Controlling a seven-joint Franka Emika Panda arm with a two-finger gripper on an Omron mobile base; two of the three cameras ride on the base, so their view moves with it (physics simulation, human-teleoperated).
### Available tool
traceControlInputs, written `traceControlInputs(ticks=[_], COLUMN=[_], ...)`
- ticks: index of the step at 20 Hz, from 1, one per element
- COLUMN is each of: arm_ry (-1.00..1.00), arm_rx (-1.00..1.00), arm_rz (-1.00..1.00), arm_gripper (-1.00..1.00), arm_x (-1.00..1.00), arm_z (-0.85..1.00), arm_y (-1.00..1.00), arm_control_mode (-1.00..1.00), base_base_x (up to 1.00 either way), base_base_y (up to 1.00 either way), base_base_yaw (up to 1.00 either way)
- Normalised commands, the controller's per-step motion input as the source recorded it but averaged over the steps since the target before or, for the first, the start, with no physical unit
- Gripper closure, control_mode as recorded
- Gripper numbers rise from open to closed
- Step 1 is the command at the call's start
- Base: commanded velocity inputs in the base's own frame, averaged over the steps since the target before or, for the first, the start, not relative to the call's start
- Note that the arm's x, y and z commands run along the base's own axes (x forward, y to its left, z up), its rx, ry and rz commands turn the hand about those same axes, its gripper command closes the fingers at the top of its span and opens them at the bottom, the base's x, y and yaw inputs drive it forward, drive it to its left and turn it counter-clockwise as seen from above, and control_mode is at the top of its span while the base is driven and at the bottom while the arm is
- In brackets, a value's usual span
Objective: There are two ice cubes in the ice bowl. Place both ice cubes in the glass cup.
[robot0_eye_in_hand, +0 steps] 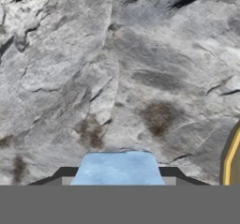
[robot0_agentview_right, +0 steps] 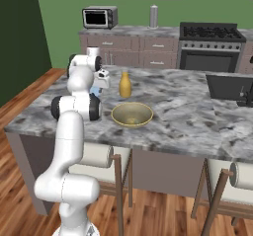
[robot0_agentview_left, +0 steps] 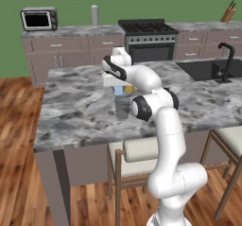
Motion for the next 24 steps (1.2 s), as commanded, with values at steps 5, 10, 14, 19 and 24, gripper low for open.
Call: traceControlInputs(ticks=[5, 10, 14, 19, 24], arm_ry=[0.00, 0.00, 0.00, 0.01, 0.02], arm_rx=[0.00, -0.02, -0.03, -0.04, -0.01], arm_rz=[0.00, 0.00, 0.00, 0.00, 0.00], arm_gripper=[1.00, 1.00, 1.00, 1.00, 1.00], arm_x=[-0.22, 0.02, 0.00, 0.06, 0.10], arm_z=[-0.10, -0.08, -0.14, -0.19, -0.25], arm_y=[0.20, 0.04, 0.00, 0.06, 0.07], arm_control_mode=[-1.00, -1.00, -1.00, -1.00, -1.00], base_base_x=[0.00, 0.00, 0.00, 0.00, 0.00], base_base_y=[0.00, 0.00, 0.00, 0.00, 0.00], base_base_yaw=[0.00, 0.00, 0.00, 0.00, 0.00])
